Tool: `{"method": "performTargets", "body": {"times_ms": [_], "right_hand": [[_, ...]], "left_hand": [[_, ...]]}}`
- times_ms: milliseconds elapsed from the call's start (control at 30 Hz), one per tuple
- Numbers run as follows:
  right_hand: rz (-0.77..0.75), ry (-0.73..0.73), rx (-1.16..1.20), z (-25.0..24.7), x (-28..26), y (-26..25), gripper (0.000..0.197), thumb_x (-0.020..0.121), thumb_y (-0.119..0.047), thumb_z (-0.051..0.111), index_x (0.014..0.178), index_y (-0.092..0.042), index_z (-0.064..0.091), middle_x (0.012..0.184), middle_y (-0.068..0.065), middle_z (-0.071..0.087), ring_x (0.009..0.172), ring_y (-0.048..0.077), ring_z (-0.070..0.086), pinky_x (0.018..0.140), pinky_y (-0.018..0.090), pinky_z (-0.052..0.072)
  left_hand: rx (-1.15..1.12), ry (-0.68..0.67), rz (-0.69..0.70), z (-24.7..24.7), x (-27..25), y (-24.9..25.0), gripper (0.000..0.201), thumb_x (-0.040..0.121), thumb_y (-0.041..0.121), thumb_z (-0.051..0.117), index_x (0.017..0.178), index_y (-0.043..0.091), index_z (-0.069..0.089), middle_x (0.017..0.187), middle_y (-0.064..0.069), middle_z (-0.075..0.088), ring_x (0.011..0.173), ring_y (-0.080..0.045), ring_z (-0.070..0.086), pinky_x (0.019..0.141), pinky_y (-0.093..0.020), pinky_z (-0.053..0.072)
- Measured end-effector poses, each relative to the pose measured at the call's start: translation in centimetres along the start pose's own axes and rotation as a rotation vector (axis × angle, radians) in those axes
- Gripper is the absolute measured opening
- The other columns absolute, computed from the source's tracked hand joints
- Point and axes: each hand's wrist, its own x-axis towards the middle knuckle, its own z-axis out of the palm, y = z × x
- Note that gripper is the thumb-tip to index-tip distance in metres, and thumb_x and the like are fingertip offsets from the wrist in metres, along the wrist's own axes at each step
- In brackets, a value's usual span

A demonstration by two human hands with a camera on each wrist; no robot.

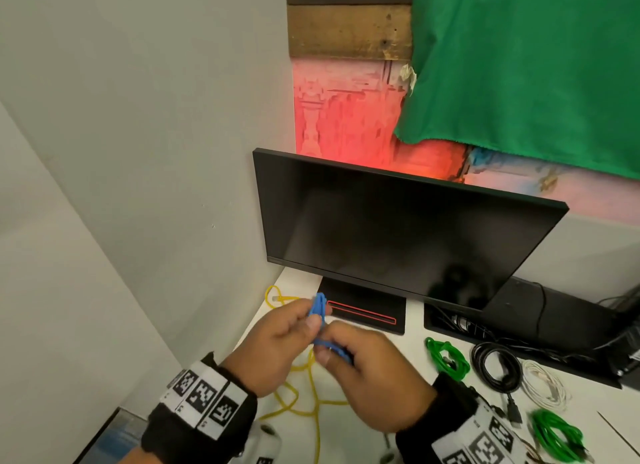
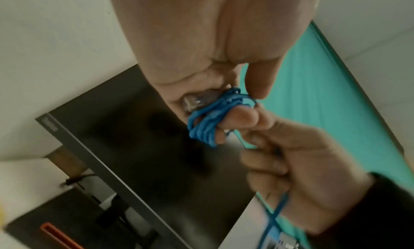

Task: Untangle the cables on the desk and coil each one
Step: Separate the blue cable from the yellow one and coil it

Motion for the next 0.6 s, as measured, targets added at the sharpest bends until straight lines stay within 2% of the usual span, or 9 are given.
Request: {"method": "performTargets", "body": {"times_ms": [100,167,200,267,367,433,500,533,600], "right_hand": [[0.08,0.184,0.09,-1.5,0.6,0.5,0.014,0.09,-0.027,0.066,0.092,-0.038,0.059,0.077,-0.015,0.059,0.072,0.004,0.056,0.07,0.031,0.048],[0.163,0.127,0.229,-1.8,0.7,0.9,0.022,0.088,-0.022,0.071,0.099,-0.041,0.065,0.081,-0.012,0.062,0.069,0.006,0.056,0.068,0.033,0.05],[0.179,0.066,0.325,-1.8,0.6,1.0,0.02,0.089,-0.023,0.071,0.099,-0.039,0.068,0.083,-0.008,0.064,0.064,0.009,0.056,0.062,0.032,0.051],[0.192,-0.028,0.496,-1.7,0.5,1.0,0.009,0.089,-0.03,0.065,0.091,-0.031,0.073,0.079,0.0,0.066,0.049,0.011,0.048,0.048,0.024,0.042],[0.181,-0.016,0.458,-1.6,0.8,1.0,0.027,0.091,-0.045,0.055,0.077,-0.025,0.067,0.07,0.009,0.06,0.046,0.011,0.045,0.047,0.025,0.037],[0.144,0.055,0.412,-1.0,1.2,0.9,0.041,0.093,-0.054,0.047,0.075,-0.019,0.06,0.066,0.006,0.059,0.052,0.017,0.05,0.052,0.033,0.042],[0.088,0.165,0.405,-0.3,1.4,0.9,0.043,0.096,-0.054,0.041,0.07,-0.023,0.055,0.064,0.005,0.06,0.059,0.025,0.056,0.061,0.04,0.048],[0.081,0.207,0.413,-0.1,1.7,0.8,0.043,0.097,-0.055,0.041,0.068,-0.026,0.055,0.062,0.002,0.059,0.06,0.023,0.055,0.061,0.04,0.049],[0.105,0.219,0.483,0.0,2.0,1.2,0.042,0.094,-0.058,0.045,0.07,-0.026,0.057,0.061,-0.003,0.052,0.055,0.016,0.049,0.054,0.033,0.045]], "left_hand": [[-0.09,-0.158,-0.08,0.0,-0.3,0.7,0.034,0.086,0.044,0.051,0.081,0.013,0.065,0.058,-0.001,0.061,0.059,-0.024,0.052,0.067,-0.035,0.044],[-0.143,-0.187,-0.143,-0.1,-0.3,1.0,0.029,0.085,0.043,0.054,0.075,0.019,0.067,0.05,0.001,0.055,0.055,-0.022,0.05,0.068,-0.036,0.045],[-0.18,-0.193,-0.168,-0.1,-0.3,1.1,0.029,0.085,0.044,0.055,0.073,0.02,0.068,0.048,0.001,0.051,0.051,-0.018,0.049,0.068,-0.035,0.046],[-0.269,-0.176,-0.213,0.1,-0.4,1.1,0.032,0.083,0.045,0.058,0.07,0.018,0.068,0.045,0.001,0.046,0.045,-0.011,0.045,0.067,-0.033,0.049],[-0.379,-0.092,-0.244,0.8,-0.4,1.1,0.033,0.085,0.042,0.061,0.071,0.013,0.068,0.046,-0.001,0.043,0.044,-0.012,0.04,0.066,-0.031,0.052],[-0.529,-0.078,-0.256,1.0,-0.5,1.1,0.031,0.088,0.034,0.059,0.079,0.006,0.069,0.053,-0.005,0.049,0.047,-0.015,0.044,0.068,-0.034,0.052],[-0.691,-0.156,-0.241,1.5,-0.4,1.6,0.033,0.092,0.028,0.05,0.092,0.0,0.068,0.063,-0.01,0.057,0.056,-0.019,0.052,0.074,-0.038,0.049],[-0.733,-0.168,-0.236,1.7,-0.4,1.7,0.033,0.094,0.026,0.047,0.094,0.0,0.067,0.063,-0.01,0.057,0.058,-0.019,0.053,0.076,-0.038,0.049],[-0.729,-0.071,-0.265,2.1,-0.2,1.8,0.025,0.091,0.022,0.054,0.087,0.002,0.067,0.056,-0.006,0.05,0.052,-0.015,0.046,0.07,-0.033,0.053]]}}
